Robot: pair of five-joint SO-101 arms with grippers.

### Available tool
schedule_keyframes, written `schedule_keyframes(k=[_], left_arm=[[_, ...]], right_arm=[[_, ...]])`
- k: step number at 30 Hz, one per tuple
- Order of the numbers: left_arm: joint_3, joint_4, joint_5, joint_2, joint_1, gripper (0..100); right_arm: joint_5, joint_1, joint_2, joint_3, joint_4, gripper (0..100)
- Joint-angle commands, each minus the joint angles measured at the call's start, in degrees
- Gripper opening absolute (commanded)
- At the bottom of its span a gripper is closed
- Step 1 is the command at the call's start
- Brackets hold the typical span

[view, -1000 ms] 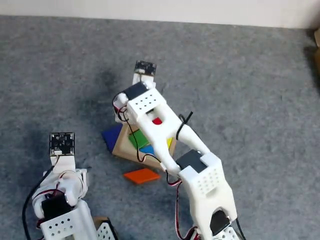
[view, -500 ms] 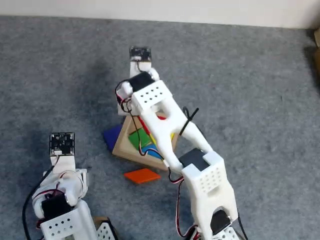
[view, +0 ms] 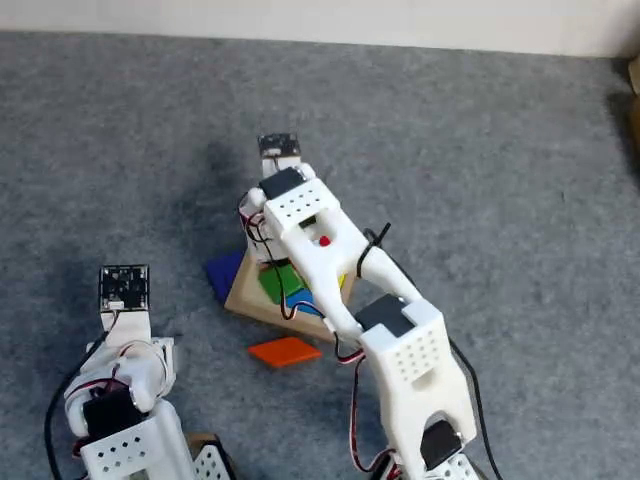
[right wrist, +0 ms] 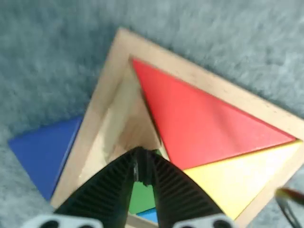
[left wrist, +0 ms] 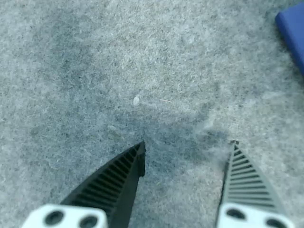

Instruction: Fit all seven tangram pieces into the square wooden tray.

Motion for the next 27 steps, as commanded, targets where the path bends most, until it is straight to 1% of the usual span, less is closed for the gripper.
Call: schedule_keyframes(k=[1, 6, 8, 11, 16, 19, 24, 27], left_arm=[[-2.0, 0.1, 0.6, -0.4, -0.5, 27], [-2.0, 0.1, 0.6, -0.4, -0.5, 27], [-2.0, 0.1, 0.6, -0.4, -0.5, 27], [-2.0, 0.1, 0.6, -0.4, -0.5, 27], [-2.0, 0.1, 0.6, -0.4, -0.5, 27], [-2.0, 0.1, 0.6, -0.4, -0.5, 27], [-2.0, 0.1, 0.6, -0.4, -0.5, 27], [-2.0, 0.1, 0.6, -0.4, -0.5, 27]], right_arm=[[4.7, 0.9, -1.1, 5.6, -0.3, 0.4], [5.2, 3.1, -1.4, 8.5, 0.3, 0.4], [5.2, 3.9, -1.4, 8.5, 2.9, 0.4], [5.2, 4.1, -2.5, 5.4, 5.1, 0.4], [5.2, 3.9, -5.5, 1.3, 5.4, 0.4], [5.2, 3.0, -5.9, 0.8, 4.4, 0.4], [4.9, 0.3, -5.8, 1.3, -3.0, 0.4], [4.8, 0.0, -5.9, 1.3, -4.0, 0.4]])
